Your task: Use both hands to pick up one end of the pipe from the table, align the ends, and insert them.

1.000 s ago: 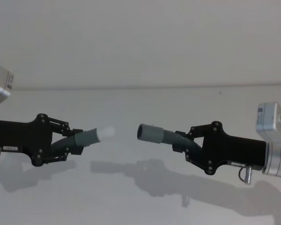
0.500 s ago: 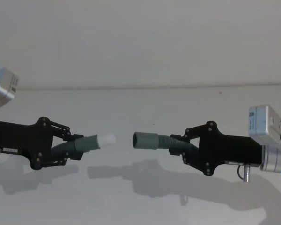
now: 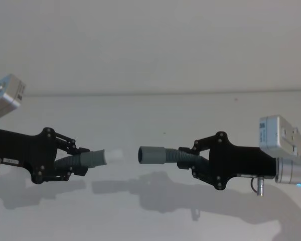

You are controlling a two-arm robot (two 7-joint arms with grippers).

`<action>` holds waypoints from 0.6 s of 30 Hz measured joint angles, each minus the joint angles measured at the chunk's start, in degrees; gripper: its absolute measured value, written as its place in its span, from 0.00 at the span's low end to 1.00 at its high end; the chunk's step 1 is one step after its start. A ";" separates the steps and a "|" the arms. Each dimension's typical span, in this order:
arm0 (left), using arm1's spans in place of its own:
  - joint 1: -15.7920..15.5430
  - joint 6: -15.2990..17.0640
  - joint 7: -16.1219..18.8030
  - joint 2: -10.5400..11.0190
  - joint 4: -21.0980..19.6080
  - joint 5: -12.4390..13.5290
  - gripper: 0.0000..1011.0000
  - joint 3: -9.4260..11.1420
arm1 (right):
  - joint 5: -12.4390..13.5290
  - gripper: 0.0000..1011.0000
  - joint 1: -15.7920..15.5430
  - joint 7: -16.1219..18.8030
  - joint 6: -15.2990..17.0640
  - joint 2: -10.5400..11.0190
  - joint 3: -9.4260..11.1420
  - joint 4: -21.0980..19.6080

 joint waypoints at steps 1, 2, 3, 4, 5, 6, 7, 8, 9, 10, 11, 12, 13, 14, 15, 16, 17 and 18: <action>-0.23 0.03 -0.12 0.00 0.12 0.06 0.33 0.22 | -0.06 0.20 0.05 0.02 -0.02 0.01 -0.08 0.03; -0.31 0.05 -0.19 0.00 0.16 0.10 0.33 0.30 | -0.11 0.20 0.12 0.03 -0.03 0.02 -0.20 0.09; -0.39 0.05 -0.22 0.00 0.20 0.12 0.33 0.40 | -0.19 0.20 0.22 0.06 -0.05 0.03 -0.39 0.17; -0.54 0.06 -0.33 -0.01 0.28 0.18 0.33 0.56 | -0.26 0.20 0.28 0.09 -0.07 0.03 -0.50 0.21; -0.64 0.07 -0.36 -0.03 0.34 0.20 0.33 0.67 | -0.31 0.20 0.34 0.10 -0.08 0.03 -0.60 0.25; -0.71 0.07 -0.40 -0.03 0.38 0.21 0.33 0.74 | -0.42 0.20 0.45 0.12 -0.11 0.03 -0.84 0.37; -0.85 0.07 -0.48 -0.06 0.46 0.24 0.33 0.89 | -0.51 0.20 0.50 0.14 -0.14 0.03 -0.95 0.43; -0.85 0.07 -0.48 -0.06 0.46 0.24 0.33 0.89 | -0.55 0.20 0.55 0.15 -0.15 0.03 -1.04 0.47; -0.93 0.08 -0.51 -0.07 0.51 0.25 0.33 0.97 | -0.60 0.20 0.61 0.16 -0.17 0.02 -1.14 0.52; -1.04 0.07 -0.55 -0.08 0.58 0.26 0.33 1.08 | -0.67 0.20 0.74 0.17 -0.19 0.00 -1.36 0.66; -1.14 0.07 -0.57 -0.10 0.63 0.26 0.33 1.18 | -0.71 0.20 0.77 0.18 -0.20 -0.01 -1.41 0.70; -1.19 0.08 -0.58 -0.11 0.67 0.27 0.33 1.26 | -0.80 0.20 0.90 0.18 -0.22 -0.06 -1.64 0.83; -1.24 0.08 -0.58 -0.12 0.70 0.26 0.33 1.30 | -0.83 0.20 0.97 0.18 -0.22 -0.08 -1.73 0.89; -1.33 0.07 -0.59 -0.13 0.75 0.26 0.33 1.40 | -0.87 0.20 1.05 0.18 -0.22 -0.11 -1.86 0.97; -1.33 0.07 -0.59 -0.13 0.75 0.26 0.33 1.40 | -0.92 0.20 1.10 0.18 -0.22 -0.14 -1.93 1.04; -1.40 0.06 -0.59 -0.14 0.81 0.26 0.33 1.50 | -1.00 0.20 1.21 0.18 -0.23 -0.18 -2.09 1.16; -1.45 0.06 -0.59 -0.16 0.85 0.25 0.33 1.56 | -1.01 0.20 1.27 0.18 -0.23 -0.21 -2.17 1.22; -1.49 0.05 -0.59 -0.17 0.87 0.24 0.33 1.60 | -1.04 0.20 1.32 0.16 -0.23 -0.23 -2.24 1.28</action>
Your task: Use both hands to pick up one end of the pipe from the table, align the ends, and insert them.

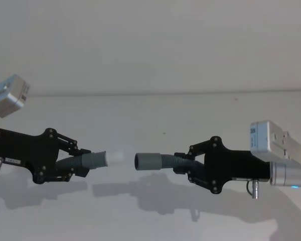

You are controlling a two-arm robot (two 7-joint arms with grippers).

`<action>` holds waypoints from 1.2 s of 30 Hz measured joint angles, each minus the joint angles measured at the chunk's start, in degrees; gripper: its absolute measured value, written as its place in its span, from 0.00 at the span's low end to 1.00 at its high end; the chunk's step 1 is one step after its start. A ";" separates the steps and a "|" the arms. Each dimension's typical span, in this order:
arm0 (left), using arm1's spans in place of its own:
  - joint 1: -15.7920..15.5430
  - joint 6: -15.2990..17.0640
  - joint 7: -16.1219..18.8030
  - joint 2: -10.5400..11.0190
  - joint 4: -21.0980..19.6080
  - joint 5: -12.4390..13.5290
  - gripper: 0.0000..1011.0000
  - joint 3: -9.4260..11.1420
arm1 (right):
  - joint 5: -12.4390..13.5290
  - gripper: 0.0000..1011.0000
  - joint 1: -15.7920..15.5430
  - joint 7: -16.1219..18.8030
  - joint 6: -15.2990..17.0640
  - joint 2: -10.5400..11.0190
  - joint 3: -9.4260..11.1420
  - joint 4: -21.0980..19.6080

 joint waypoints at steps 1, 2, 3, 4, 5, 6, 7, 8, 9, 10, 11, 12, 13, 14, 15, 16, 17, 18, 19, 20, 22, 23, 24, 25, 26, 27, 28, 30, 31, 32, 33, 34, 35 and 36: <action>-0.06 -0.01 0.01 -0.02 0.07 -0.01 0.33 0.09 | -0.04 0.20 0.13 -0.05 0.00 -0.09 -0.18 0.13; -0.09 -0.03 0.00 -0.03 0.10 -0.02 0.33 0.14 | -0.06 0.20 0.17 -0.07 0.00 -0.12 -0.25 0.20; -0.16 -0.04 0.01 -0.05 0.15 -0.05 0.33 0.22 | -0.11 0.20 0.30 -0.12 0.00 -0.20 -0.43 0.33; -0.22 -0.06 0.03 -0.08 0.21 -0.07 0.33 0.34 | -0.11 0.20 0.30 -0.12 0.00 -0.20 -0.43 0.33; -0.22 -0.06 0.03 -0.08 0.21 -0.07 0.33 0.34 | -0.15 0.20 0.40 -0.17 0.00 -0.28 -0.58 0.47; -0.29 -0.08 0.04 -0.10 0.26 -0.10 0.33 0.44 | -0.18 0.20 0.49 -0.25 0.00 -0.34 -0.71 0.58; -0.33 -0.09 0.05 -0.11 0.29 -0.11 0.33 0.50 | -0.18 0.20 0.49 -0.25 0.00 -0.34 -0.71 0.58; -0.35 -0.10 0.06 -0.12 0.31 -0.14 0.33 0.53 | -0.20 0.20 0.58 -0.34 0.00 -0.43 -0.85 0.70; -0.37 -0.12 0.07 -0.13 0.34 -0.16 0.33 0.60 | -0.21 0.20 0.60 -0.38 -0.01 -0.45 -0.91 0.74; -0.39 -0.13 0.08 -0.14 0.37 -0.18 0.33 0.64 | -0.22 0.20 0.66 -0.44 -0.01 -0.47 -0.97 0.79; -0.45 -0.16 0.11 -0.16 0.41 -0.22 0.33 0.72 | -0.24 0.20 0.73 -0.57 -0.03 -0.52 -1.11 0.91; -0.52 -0.18 0.14 -0.18 0.45 -0.27 0.33 0.83 | -0.24 0.20 0.76 -0.59 -0.04 -0.55 -1.17 0.95; -0.54 -0.19 0.16 -0.18 0.46 -0.29 0.33 0.86 | -0.26 0.20 0.83 -0.66 -0.06 -0.60 -1.27 1.03; -0.56 -0.20 0.18 -0.18 0.48 -0.32 0.33 0.90 | -0.26 0.20 0.86 -0.69 -0.07 -0.63 -1.35 1.09; -0.58 -0.20 0.19 -0.19 0.49 -0.33 0.33 0.95 | -0.27 0.20 0.90 -0.78 -0.10 -0.66 -1.45 1.16; -0.61 -0.21 0.22 -0.20 0.52 -0.39 0.33 1.03 | -0.26 0.20 0.94 -0.83 -0.11 -0.68 -1.51 1.19; -0.65 -0.22 0.24 -0.20 0.54 -0.42 0.33 1.07 | -0.26 0.20 0.98 -0.87 -0.13 -0.69 -1.55 1.22; -0.68 -0.22 0.26 -0.20 0.55 -0.45 0.33 1.11 | -0.27 0.20 1.02 -0.93 -0.14 -0.72 -1.62 1.27; -0.71 -0.23 0.29 -0.20 0.57 -0.48 0.33 1.19 | -0.26 0.20 1.08 -1.00 -0.17 -0.77 -1.71 1.35; -0.73 -0.24 0.31 -0.20 0.58 -0.51 0.33 1.23 | -0.26 0.20 1.10 -1.03 -0.18 -0.79 -1.77 1.38; -0.77 -0.24 0.35 -0.20 0.60 -0.56 0.33 1.32 | -0.26 0.20 1.19 -1.07 -0.20 -0.82 -1.87 1.45; -0.81 -0.25 0.38 -0.19 0.62 -0.60 0.33 1.38 | -0.27 0.20 1.24 -1.12 -0.22 -0.85 -1.95 1.51; -0.85 -0.26 0.40 -0.19 0.63 -0.64 0.33 1.45 | -0.26 0.20 1.26 -1.16 -0.23 -0.86 -2.00 1.54; -0.85 -0.26 0.40 -0.19 0.63 -0.64 0.33 1.45 | -0.26 0.20 1.29 -1.19 -0.24 -0.87 -2.05 1.57; -0.89 -0.27 0.43 -0.18 0.64 -0.68 0.33 1.49 | -0.24 0.20 1.36 -1.25 -0.25 -0.88 -2.11 1.62; -0.90 -0.27 0.43 -0.18 0.64 -0.68 0.33 1.52 | -0.22 0.20 1.41 -1.29 -0.26 -0.90 -2.16 1.65; -0.92 -0.28 0.45 -0.17 0.65 -0.71 0.33 1.56 | -0.22 0.20 1.44 -1.34 -0.27 -0.91 -2.23 1.68; -0.94 -0.29 0.47 -0.17 0.66 -0.73 0.33 1.60 | -0.20 0.20 1.51 -1.43 -0.27 -0.93 -2.30 1.72; -0.95 -0.29 0.48 -0.16 0.67 -0.75 0.33 1.63 | -0.19 0.20 1.59 -1.48 -0.29 -0.94 -2.39 1.78; -0.96 -0.30 0.49 -0.16 0.67 -0.76 0.33 1.65 | -0.18 0.20 1.61 -1.50 -0.29 -0.94 -2.44 1.80; -0.98 -0.31 0.50 -0.15 0.68 -0.77 0.33 1.68 | -0.17 0.20 1.67 -1.52 -0.31 -0.96 -2.54 1.86; -0.99 -0.32 0.50 -0.15 0.68 -0.78 0.33 1.70 | -0.17 0.20 1.72 -1.54 -0.32 -0.97 -2.59 1.88; -1.00 -0.33 0.52 -0.14 0.69 -0.80 0.33 1.72 | -0.16 0.20 1.76 -1.57 -0.33 -0.98 -2.64 1.91; -1.01 -0.33 0.52 -0.13 0.70 -0.81 0.33 1.73 | -0.15 0.20 1.84 -1.62 -0.35 -0.99 -2.74 1.97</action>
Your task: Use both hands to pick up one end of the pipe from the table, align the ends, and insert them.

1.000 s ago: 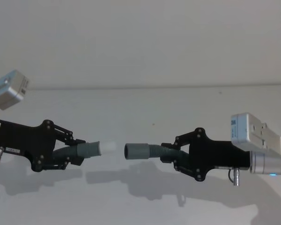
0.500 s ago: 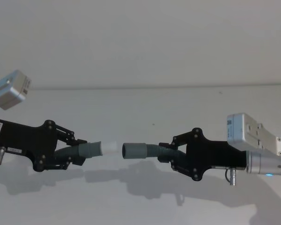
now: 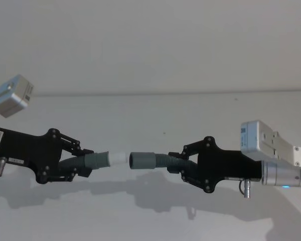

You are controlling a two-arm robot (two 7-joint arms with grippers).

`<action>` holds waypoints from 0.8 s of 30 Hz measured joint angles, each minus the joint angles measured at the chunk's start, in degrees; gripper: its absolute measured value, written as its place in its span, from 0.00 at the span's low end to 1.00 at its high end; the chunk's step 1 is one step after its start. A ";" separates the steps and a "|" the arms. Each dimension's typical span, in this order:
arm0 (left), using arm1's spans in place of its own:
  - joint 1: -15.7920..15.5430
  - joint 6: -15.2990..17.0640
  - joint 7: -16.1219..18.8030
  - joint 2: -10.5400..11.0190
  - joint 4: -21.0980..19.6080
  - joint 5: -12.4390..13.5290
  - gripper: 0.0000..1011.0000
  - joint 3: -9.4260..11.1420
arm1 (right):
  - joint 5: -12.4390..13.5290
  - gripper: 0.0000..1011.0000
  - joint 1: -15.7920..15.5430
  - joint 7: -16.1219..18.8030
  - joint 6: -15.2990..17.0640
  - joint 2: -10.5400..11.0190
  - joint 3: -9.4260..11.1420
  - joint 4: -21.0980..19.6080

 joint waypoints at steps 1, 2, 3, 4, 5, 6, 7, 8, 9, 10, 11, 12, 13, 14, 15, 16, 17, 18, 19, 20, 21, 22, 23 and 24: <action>0.00 0.00 0.01 0.00 0.00 0.00 0.33 0.01 | 0.01 0.20 0.04 -0.02 -0.01 -0.01 -0.05 0.03; -0.01 -0.01 0.01 0.01 0.01 -0.01 0.33 0.02 | 0.01 0.20 0.11 -0.05 -0.02 -0.01 -0.12 0.07; -0.02 -0.01 0.02 0.01 0.02 -0.02 0.33 0.03 | 0.01 0.20 0.14 -0.06 -0.03 -0.02 -0.17 0.10; -0.02 -0.01 0.03 0.01 0.02 -0.02 0.33 0.04 | 0.01 0.20 0.23 -0.10 -0.06 -0.03 -0.26 0.15; -0.03 -0.01 0.04 0.01 0.02 -0.03 0.33 0.06 | 0.01 0.20 0.28 -0.13 -0.08 -0.04 -0.34 0.19; -0.03 -0.01 0.04 0.01 0.02 -0.04 0.33 0.07 | 0.01 0.20 0.32 -0.15 -0.09 -0.05 -0.40 0.22; -0.04 -0.01 0.05 0.01 0.02 -0.04 0.33 0.07 | 0.01 0.20 0.42 -0.19 -0.11 -0.07 -0.50 0.30; -0.04 -0.01 0.06 0.01 0.02 -0.04 0.33 0.07 | 0.01 0.20 0.47 -0.20 -0.12 -0.08 -0.56 0.33; -0.05 -0.01 0.07 0.01 0.02 -0.06 0.33 0.08 | 0.01 0.20 0.55 -0.24 -0.14 -0.13 -0.68 0.38; -0.05 -0.01 0.07 0.01 0.02 -0.06 0.33 0.08 | 0.01 0.20 0.61 -0.26 -0.15 -0.15 -0.73 0.42; -0.05 -0.01 0.07 0.01 0.02 -0.07 0.33 0.09 | 0.01 0.20 0.64 -0.27 -0.16 -0.16 -0.76 0.44; -0.06 0.00 0.07 0.01 0.03 -0.07 0.33 0.09 | 0.02 0.20 0.71 -0.28 -0.18 -0.18 -0.84 0.48; -0.07 -0.01 0.07 0.01 0.02 -0.08 0.33 0.10 | 0.01 0.20 0.75 -0.29 -0.20 -0.20 -0.90 0.52; -0.07 -0.01 0.07 0.01 0.02 -0.08 0.33 0.10 | 0.01 0.20 0.85 -0.31 -0.23 -0.24 -1.01 0.59; -0.07 -0.01 0.07 0.02 0.02 -0.09 0.33 0.11 | 0.01 0.20 0.88 -0.33 -0.24 -0.25 -1.05 0.61; -0.08 -0.01 0.07 0.02 0.02 -0.09 0.33 0.12 | 0.01 0.20 0.98 -0.35 -0.27 -0.30 -1.16 0.72; -0.08 -0.01 0.07 0.02 0.02 -0.09 0.33 0.12 | 0.02 0.20 1.03 -0.37 -0.29 -0.33 -1.20 0.75; -0.09 -0.01 0.07 0.01 0.02 -0.09 0.33 0.13 | 0.02 0.20 1.09 -0.38 -0.30 -0.35 -1.25 0.78; -0.09 -0.01 0.07 0.01 0.02 -0.09 0.33 0.13 | 0.03 0.20 1.13 -0.40 -0.30 -0.36 -1.31 0.81; -0.09 0.00 0.07 0.02 0.02 -0.09 0.33 0.14 | 0.05 0.20 1.21 -0.44 -0.32 -0.40 -1.39 0.90; -0.09 0.00 0.07 0.01 0.02 -0.09 0.33 0.14 | 0.06 0.20 1.25 -0.47 -0.33 -0.42 -1.43 0.93; -0.09 0.00 0.07 0.01 0.03 -0.09 0.33 0.15 | 0.08 0.20 1.30 -0.49 -0.34 -0.43 -1.48 0.96; -0.09 0.00 0.07 0.01 0.02 -0.09 0.33 0.15 | 0.10 0.20 1.39 -0.54 -0.35 -0.47 -1.55 1.01; -0.09 0.00 0.07 0.01 0.02 -0.09 0.33 0.16 | 0.11 0.20 1.44 -0.57 -0.37 -0.50 -1.59 1.04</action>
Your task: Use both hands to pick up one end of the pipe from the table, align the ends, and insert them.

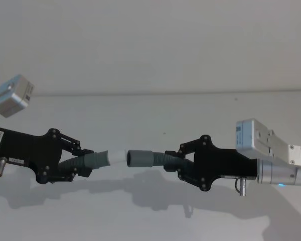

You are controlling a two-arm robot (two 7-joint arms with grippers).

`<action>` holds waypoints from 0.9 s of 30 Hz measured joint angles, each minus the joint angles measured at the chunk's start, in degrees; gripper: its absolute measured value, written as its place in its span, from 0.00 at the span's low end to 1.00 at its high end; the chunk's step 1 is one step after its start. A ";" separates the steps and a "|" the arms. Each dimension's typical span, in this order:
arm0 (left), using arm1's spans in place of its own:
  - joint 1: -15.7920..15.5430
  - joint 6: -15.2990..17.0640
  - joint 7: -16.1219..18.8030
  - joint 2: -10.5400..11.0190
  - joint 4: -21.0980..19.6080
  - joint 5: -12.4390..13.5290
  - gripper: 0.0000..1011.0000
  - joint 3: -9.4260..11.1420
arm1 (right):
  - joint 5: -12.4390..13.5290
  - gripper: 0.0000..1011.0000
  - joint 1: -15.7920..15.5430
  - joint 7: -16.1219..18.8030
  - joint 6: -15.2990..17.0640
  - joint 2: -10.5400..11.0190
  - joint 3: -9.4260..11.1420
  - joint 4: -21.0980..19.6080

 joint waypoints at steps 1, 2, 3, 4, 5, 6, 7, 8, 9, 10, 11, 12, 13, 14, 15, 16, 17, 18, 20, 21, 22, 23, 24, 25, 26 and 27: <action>0.00 0.00 0.00 0.00 0.00 0.00 0.33 0.00 | 0.02 0.20 0.04 -0.06 -0.02 -0.02 -0.04 0.03; 0.00 0.00 0.00 0.00 0.00 0.00 0.33 0.00 | 0.05 0.20 0.12 -0.15 -0.05 -0.05 -0.11 0.09; 0.00 0.00 0.00 0.00 0.00 0.00 0.33 0.01 | 0.06 0.20 0.14 -0.18 -0.07 -0.07 -0.15 0.12; 0.00 0.00 -0.01 0.00 0.00 0.00 0.33 0.01 | 0.09 0.20 0.22 -0.22 -0.11 -0.11 -0.22 0.18; 0.00 0.00 -0.01 0.00 0.00 0.00 0.33 0.01 | 0.10 0.20 0.27 -0.25 -0.13 -0.12 -0.25 0.20; 0.00 0.00 -0.01 0.00 0.00 0.00 0.33 0.01 | 0.13 0.20 0.31 -0.27 -0.16 -0.14 -0.28 0.23; 0.00 0.00 -0.01 0.00 0.00 0.00 0.33 0.01 | 0.16 0.20 0.34 -0.31 -0.17 -0.16 -0.32 0.26; 0.00 0.00 -0.01 0.00 0.00 0.00 0.33 0.01 | 0.22 0.20 0.43 -0.37 -0.20 -0.21 -0.41 0.35; 0.00 0.00 -0.01 0.00 -0.01 0.00 0.33 0.01 | 0.22 0.20 0.43 -0.37 -0.20 -0.21 -0.41 0.35; 0.00 0.00 -0.01 -0.01 -0.01 -0.01 0.33 0.01 | 0.28 0.20 0.50 -0.43 -0.23 -0.23 -0.49 0.40; 0.00 0.00 -0.01 0.00 0.00 -0.01 0.33 0.01 | 0.30 0.20 0.55 -0.47 -0.26 -0.25 -0.58 0.46; 0.00 0.00 -0.01 0.00 0.00 -0.01 0.33 0.01 | 0.33 0.20 0.59 -0.50 -0.27 -0.25 -0.62 0.49; 0.00 0.00 -0.01 0.00 0.00 0.00 0.33 0.01 | 0.36 0.20 0.68 -0.53 -0.30 -0.25 -0.71 0.56; 0.00 0.00 -0.01 -0.01 -0.01 -0.01 0.33 0.01 | 0.39 0.20 0.70 -0.53 -0.30 -0.25 -0.77 0.59; 0.00 0.00 -0.01 0.00 -0.01 -0.01 0.33 0.01 | 0.42 0.20 0.73 -0.53 -0.31 -0.25 -0.82 0.61; 0.00 0.00 -0.02 -0.01 0.00 -0.01 0.33 0.01 | 0.44 0.20 0.77 -0.53 -0.32 -0.25 -0.88 0.64; 0.00 0.00 -0.02 -0.01 -0.01 -0.01 0.33 0.01 | 0.46 0.20 0.80 -0.53 -0.32 -0.24 -0.93 0.65; 0.00 0.00 -0.02 0.00 -0.01 -0.02 0.33 0.01 | 0.50 0.20 0.84 -0.51 -0.32 -0.20 -1.05 0.69; 0.00 0.00 -0.02 0.00 -0.01 -0.01 0.33 0.01 | 0.54 0.20 0.87 -0.44 -0.32 -0.14 -1.16 0.74; 0.00 0.00 -0.02 0.00 -0.01 -0.01 0.33 0.01 | 0.57 0.20 0.91 -0.39 -0.33 -0.06 -1.27 0.78; 0.00 0.00 -0.02 0.00 -0.01 -0.02 0.33 0.01 | 0.59 0.20 0.94 -0.35 -0.32 -0.02 -1.31 0.81; 0.00 0.00 -0.02 0.00 -0.01 -0.01 0.33 0.01 | 0.62 0.20 0.96 -0.32 -0.32 0.02 -1.35 0.82; 0.00 0.00 -0.02 0.00 -0.01 -0.02 0.33 0.01 | 0.67 0.20 0.99 -0.26 -0.32 0.14 -1.45 0.86; 0.00 0.00 -0.02 0.00 -0.01 -0.02 0.33 0.01 | 0.69 0.20 1.00 -0.23 -0.31 0.19 -1.53 0.89; 0.00 0.01 -0.02 0.00 -0.01 -0.02 0.33 0.00 | 0.72 0.20 1.01 -0.20 -0.30 0.24 -1.57 0.91; 0.00 0.00 -0.01 0.00 0.00 -0.02 0.33 0.01 | 0.75 0.20 1.03 -0.15 -0.28 0.36 -1.67 0.96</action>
